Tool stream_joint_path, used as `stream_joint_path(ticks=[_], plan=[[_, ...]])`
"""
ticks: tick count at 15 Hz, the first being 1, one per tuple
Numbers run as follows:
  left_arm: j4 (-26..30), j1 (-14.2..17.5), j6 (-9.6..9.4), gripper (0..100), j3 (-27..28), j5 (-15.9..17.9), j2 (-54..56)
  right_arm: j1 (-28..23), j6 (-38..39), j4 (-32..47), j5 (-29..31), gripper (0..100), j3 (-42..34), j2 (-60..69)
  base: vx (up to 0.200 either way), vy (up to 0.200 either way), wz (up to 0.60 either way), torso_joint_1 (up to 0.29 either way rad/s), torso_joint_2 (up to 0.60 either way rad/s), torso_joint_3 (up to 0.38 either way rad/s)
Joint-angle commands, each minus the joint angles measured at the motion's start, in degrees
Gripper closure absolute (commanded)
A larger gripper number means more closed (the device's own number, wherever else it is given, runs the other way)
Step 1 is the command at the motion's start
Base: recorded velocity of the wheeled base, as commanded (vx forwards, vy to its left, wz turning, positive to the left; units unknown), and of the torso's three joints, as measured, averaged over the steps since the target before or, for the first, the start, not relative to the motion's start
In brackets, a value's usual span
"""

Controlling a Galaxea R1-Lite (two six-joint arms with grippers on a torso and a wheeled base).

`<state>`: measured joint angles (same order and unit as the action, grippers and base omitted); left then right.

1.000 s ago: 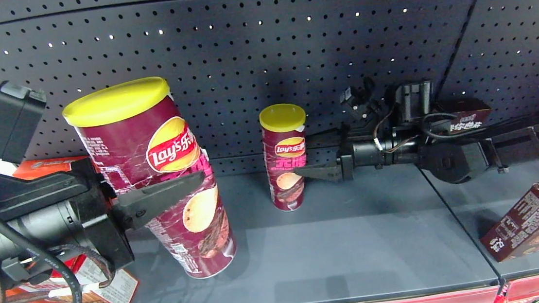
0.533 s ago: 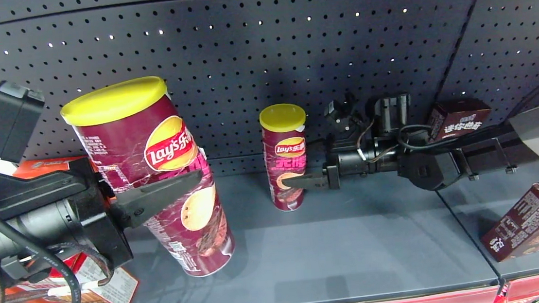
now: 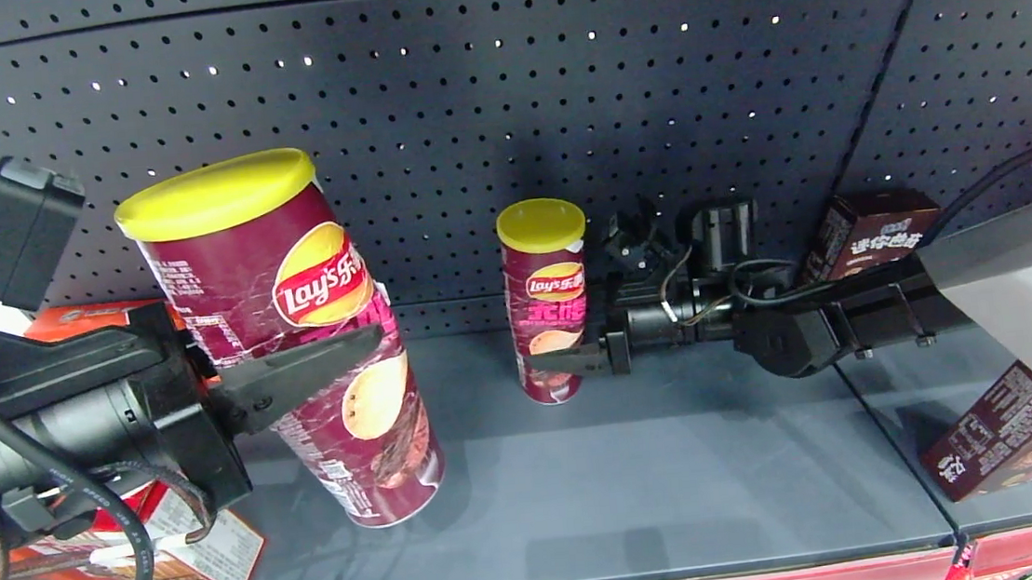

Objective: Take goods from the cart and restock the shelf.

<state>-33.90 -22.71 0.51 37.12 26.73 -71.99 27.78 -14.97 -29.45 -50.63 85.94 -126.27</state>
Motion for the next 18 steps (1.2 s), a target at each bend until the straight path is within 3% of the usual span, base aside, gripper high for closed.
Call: stream_joint_path(ticks=[1, 2, 11, 14, 17, 18], plan=[[0.0, 0.5, 0.02, 100, -0.2, 0.1, 0.0, 0.1, 0.1, 0.0, -1.5, 0, 1.1, -1.3, 0.000, 0.000, 0.00, 0.000, 0.00, 0.000], [0.0, 0.5, 0.02, 100, -0.3, 0.0, 0.1, 0.1, 0.1, -0.4, -4.4, 100, 1.1, -1.4, 0.000, 0.000, 0.00, 0.000, 0.00, 0.000], [-0.1, 0.6, 0.02, 100, -0.3, 0.0, 0.4, 3.2, 0.6, -0.9, 2.1, 100, -1.9, 3.3, 0.000, 0.000, 0.00, 0.000, 0.00, 0.000], [-0.1, 0.7, 0.02, 100, -0.4, -0.1, 1.0, 4.2, 0.3, -2.5, 2.6, 100, -9.2, 8.5, 0.000, 0.000, 0.00, 0.000, 0.00, 0.000], [0.0, 1.9, 0.02, 100, -0.5, 0.0, 1.5, 5.4, 0.6, -16.3, 6.9, 100, -21.6, 11.0, 0.000, 0.000, 0.00, 0.000, 0.00, 0.000], [0.0, 1.9, 0.02, 100, -0.5, -0.1, 1.5, 6.1, 0.9, -23.4, 7.6, 100, -29.5, 12.5, 0.000, 0.000, 0.00, 0.000, 0.00, 0.000]])
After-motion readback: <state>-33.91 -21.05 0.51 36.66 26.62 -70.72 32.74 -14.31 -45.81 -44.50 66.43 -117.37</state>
